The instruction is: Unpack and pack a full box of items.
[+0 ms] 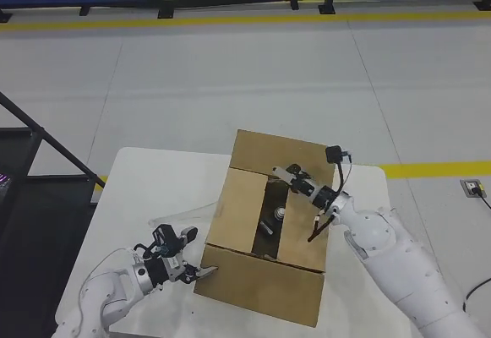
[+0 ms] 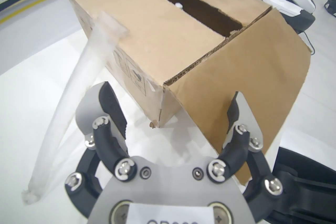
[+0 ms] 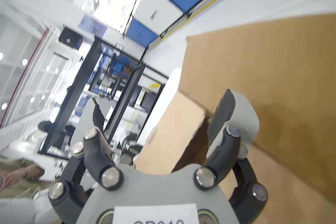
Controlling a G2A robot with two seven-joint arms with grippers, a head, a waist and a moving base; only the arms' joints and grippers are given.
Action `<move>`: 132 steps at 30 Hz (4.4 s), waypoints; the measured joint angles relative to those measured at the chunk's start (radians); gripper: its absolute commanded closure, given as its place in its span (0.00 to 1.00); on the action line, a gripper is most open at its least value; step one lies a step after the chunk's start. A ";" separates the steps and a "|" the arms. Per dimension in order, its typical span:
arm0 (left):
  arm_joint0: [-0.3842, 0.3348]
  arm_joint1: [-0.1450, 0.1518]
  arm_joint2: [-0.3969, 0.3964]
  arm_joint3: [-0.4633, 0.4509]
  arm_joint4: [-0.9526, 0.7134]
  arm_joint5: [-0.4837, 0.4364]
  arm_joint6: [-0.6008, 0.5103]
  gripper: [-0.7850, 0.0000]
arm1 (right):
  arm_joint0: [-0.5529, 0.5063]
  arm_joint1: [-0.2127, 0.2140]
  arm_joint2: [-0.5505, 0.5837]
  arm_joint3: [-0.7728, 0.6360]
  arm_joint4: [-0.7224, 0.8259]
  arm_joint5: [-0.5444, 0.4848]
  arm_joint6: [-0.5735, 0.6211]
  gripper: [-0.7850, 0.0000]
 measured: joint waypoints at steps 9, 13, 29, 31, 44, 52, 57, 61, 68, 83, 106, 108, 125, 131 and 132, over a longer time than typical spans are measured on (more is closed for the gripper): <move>0.052 0.000 -0.028 -0.025 0.011 0.114 0.095 0.00 | 0.001 -0.011 -0.043 -0.056 0.009 0.217 0.217 0.00; 0.072 0.001 -0.034 -0.031 0.019 0.117 0.136 0.00 | 0.027 -0.032 -0.075 -0.008 0.040 0.239 0.223 0.00; 0.113 0.009 -0.043 -0.079 0.062 0.103 0.143 0.00 | 0.119 -0.110 -0.076 0.210 0.409 0.013 0.361 0.00; 0.112 0.009 -0.040 -0.090 0.061 0.111 0.135 0.00 | 0.118 -0.115 -0.072 0.199 0.448 -0.012 0.391 0.00; 0.053 -0.017 0.038 -0.135 -0.037 0.277 0.038 0.00 | 0.137 -0.163 -0.130 0.091 0.379 -0.029 0.285 0.00; 0.041 -0.035 0.048 -0.135 -0.158 0.403 0.067 0.00 | 0.160 -0.205 -0.178 0.134 0.393 -0.101 0.279 0.00; 0.072 -0.034 0.007 -0.142 -0.186 0.434 0.078 0.00 | 0.159 -0.212 -0.173 0.142 0.388 -0.146 0.309 0.00; 0.098 -0.030 -0.044 -0.141 -0.203 0.449 0.081 0.00 | 0.138 -0.207 -0.146 0.118 0.385 -0.170 0.334 0.00; 0.142 -0.023 -0.123 -0.132 -0.226 0.454 0.077 0.00 | 0.036 -0.161 -0.019 -0.028 0.294 -0.236 0.326 0.00; 0.030 -0.026 -0.110 0.111 -0.230 0.432 -0.086 0.00 | -0.401 -0.056 0.323 -0.563 0.069 -0.227 0.312 0.00; 0.171 -0.012 -0.248 -0.357 -0.182 0.449 -0.004 0.00 | -0.505 -0.030 0.415 -0.582 0.187 -0.354 0.344 0.00; 0.170 -0.012 -0.236 -0.415 -0.210 0.416 -0.029 0.00 | -0.529 -0.026 0.446 -0.578 0.181 -0.376 0.325 0.00; -0.288 -0.086 0.295 -0.163 -0.608 0.421 -0.490 0.00 | -0.876 -0.003 0.707 -0.618 0.104 -0.597 0.147 0.00; -0.278 -0.085 0.290 -0.171 -0.588 0.418 -0.485 0.00 | -0.874 -0.003 0.706 -0.617 0.106 -0.597 0.147 0.00; -0.278 -0.085 0.290 -0.171 -0.588 0.418 -0.485 0.00 | -0.874 -0.003 0.706 -0.617 0.106 -0.597 0.147 0.00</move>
